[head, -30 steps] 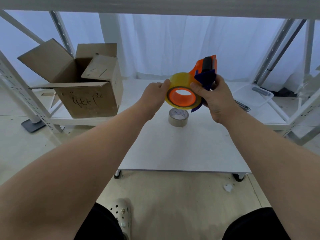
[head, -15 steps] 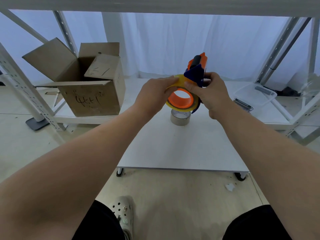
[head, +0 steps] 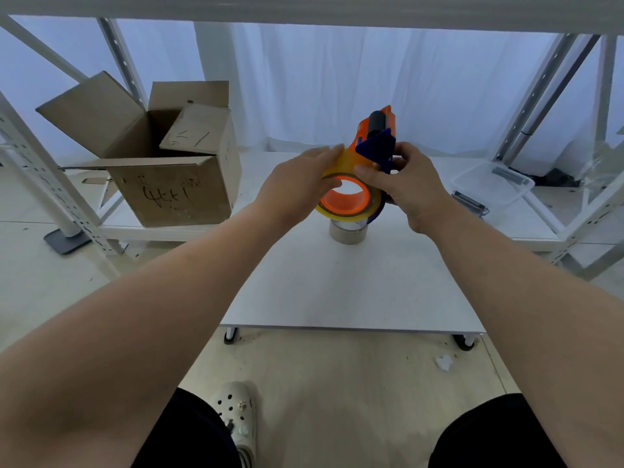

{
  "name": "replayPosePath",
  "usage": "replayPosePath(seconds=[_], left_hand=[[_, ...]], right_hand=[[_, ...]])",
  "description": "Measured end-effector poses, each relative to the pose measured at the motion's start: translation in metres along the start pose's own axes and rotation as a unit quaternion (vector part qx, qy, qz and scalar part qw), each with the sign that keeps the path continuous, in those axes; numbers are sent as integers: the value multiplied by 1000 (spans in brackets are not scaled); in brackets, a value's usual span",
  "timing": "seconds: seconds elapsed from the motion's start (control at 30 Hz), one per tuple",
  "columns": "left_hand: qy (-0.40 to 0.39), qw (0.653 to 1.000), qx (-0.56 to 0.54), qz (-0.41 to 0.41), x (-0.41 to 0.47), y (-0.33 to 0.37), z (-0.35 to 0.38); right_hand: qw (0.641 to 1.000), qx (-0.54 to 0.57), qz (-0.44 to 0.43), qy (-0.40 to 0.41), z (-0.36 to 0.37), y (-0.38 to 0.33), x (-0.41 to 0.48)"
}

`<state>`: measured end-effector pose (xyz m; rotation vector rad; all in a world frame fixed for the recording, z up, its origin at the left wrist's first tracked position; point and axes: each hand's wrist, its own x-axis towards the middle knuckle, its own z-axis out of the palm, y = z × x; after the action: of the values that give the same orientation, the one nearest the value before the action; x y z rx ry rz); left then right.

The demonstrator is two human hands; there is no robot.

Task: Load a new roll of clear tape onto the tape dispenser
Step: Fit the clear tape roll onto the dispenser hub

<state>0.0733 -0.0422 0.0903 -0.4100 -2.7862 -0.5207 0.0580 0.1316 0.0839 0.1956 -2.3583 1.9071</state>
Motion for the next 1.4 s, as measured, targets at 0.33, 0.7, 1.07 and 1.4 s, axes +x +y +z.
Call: replayPosePath(seconds=[0.33,0.7,1.07,1.4], left_hand=[[41,928,-353,-112,-1,-12,4],[97,990,-98,6,-2,-9,-2],[119,866,-468,-129,-5,-3,8],[-108,868,-441,-204,5,10,-9]], right_hand=[[987,158,26,27,-6,-3,-3],[994,109,-16,17,0,1,-2],[986,164,-20,30,-5,-1,-1],[967,238,36,-80,-23,5,-2]])
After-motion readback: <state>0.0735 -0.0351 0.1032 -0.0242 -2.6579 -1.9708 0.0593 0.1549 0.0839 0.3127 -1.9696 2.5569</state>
